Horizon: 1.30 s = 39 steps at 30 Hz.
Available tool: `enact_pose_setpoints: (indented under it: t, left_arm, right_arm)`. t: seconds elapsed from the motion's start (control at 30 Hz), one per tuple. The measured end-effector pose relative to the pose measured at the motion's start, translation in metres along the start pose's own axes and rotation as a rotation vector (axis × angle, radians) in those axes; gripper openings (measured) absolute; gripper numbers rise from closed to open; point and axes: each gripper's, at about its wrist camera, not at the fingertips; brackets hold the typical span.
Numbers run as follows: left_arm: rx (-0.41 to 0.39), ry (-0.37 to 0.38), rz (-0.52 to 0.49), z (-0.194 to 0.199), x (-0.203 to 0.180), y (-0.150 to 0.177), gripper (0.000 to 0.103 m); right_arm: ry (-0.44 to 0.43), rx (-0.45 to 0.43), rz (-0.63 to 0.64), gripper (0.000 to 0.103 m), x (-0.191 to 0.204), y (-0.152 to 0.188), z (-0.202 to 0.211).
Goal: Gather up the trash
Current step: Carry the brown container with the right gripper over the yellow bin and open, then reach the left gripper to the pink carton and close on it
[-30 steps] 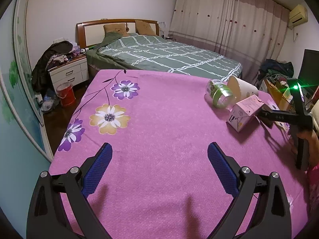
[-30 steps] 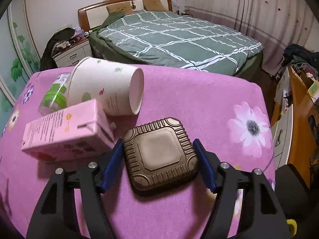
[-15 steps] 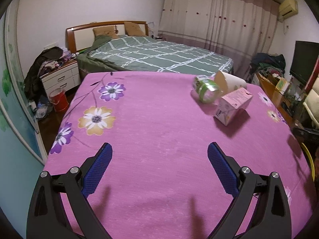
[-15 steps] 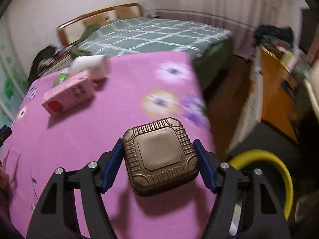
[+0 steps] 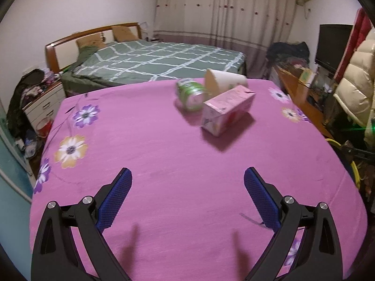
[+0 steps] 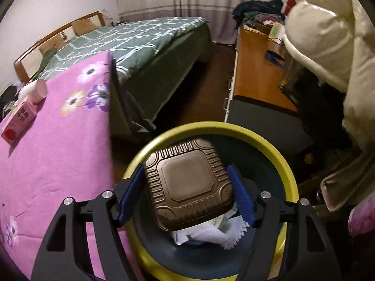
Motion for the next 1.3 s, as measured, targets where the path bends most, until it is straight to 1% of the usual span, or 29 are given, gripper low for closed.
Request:
enact_pose_setpoints:
  t: [0.1,0.23,0.3,0.37,0.4,0.43,0.5,0.57,0.7,0.87,0.9,1.03,1.13,1.2,1.3]
  left_arm:
    - [0.014,0.028,-0.022,-0.004,-0.011,-0.009,0.095]
    - [0.024,0.048,-0.053,-0.015,-0.022,-0.023,0.095]
    - [0.032,0.058,-0.063,-0.023,-0.026,-0.029,0.095]
    - [0.042,0.066,-0.069,-0.033,-0.026,-0.037,0.095]
    - [0.047,0.073,-0.073,-0.041,-0.027,-0.043,0.095]
    - [0.05,0.077,-0.074,-0.045,-0.027,-0.047,0.095]
    - [0.057,0.089,-0.078,-0.061,-0.027,-0.061,0.095]
    - [0.061,0.106,-0.089,-0.075,-0.028,-0.072,0.095]
    - [0.092,0.137,-0.121,-0.105,-0.031,-0.09,0.095]
    - [0.117,0.121,-0.168,-0.13,-0.035,-0.099,0.094]
    - [0.121,0.125,-0.172,-0.133,-0.035,-0.1,0.092]
    - [0.158,0.164,-0.183,-0.143,-0.041,-0.099,0.073]
    - [0.171,0.206,-0.223,-0.143,-0.055,-0.094,0.07]
    - [0.169,0.189,-0.258,-0.145,-0.065,-0.093,0.07]
    - [0.165,0.171,-0.248,-0.151,-0.068,-0.097,0.07]
  right_arm:
    - [0.009,-0.005,-0.014,0.071,-0.008,0.003,-0.001]
    - [-0.003,-0.028,-0.037,0.071,-0.009,0.003,0.006]
    - [-0.045,-0.069,-0.051,0.071,-0.003,0.002,0.019]
    - [-0.097,-0.124,-0.042,0.071,0.012,0.001,0.035]
    - [-0.108,-0.137,-0.034,0.071,0.016,0.0,0.039]
    - [-0.128,-0.167,-0.012,0.071,0.029,0.001,0.046]
    - [-0.14,-0.204,0.019,0.071,0.045,0.002,0.053]
    - [-0.135,-0.235,0.058,0.071,0.063,0.004,0.055]
    - [-0.148,-0.223,0.088,0.071,0.081,0.005,0.048]
    - [-0.169,-0.204,0.08,0.071,0.086,0.002,0.048]
    - [-0.172,-0.199,0.081,0.071,0.087,0.003,0.047]
    - [-0.184,-0.191,0.085,0.071,0.089,0.004,0.046]
    - [-0.19,-0.186,0.084,0.071,0.088,0.005,0.045]
    - [-0.199,-0.177,0.079,0.071,0.088,0.004,0.044]
    - [-0.206,-0.167,0.08,0.071,0.089,0.003,0.043]
Point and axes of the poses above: each gripper's, at about its wrist camera, not at the fingertips, and z roughly against the way its jaws point, x to its left, y to its underside, and after that the axes turned 7 degrees about y, right-handed
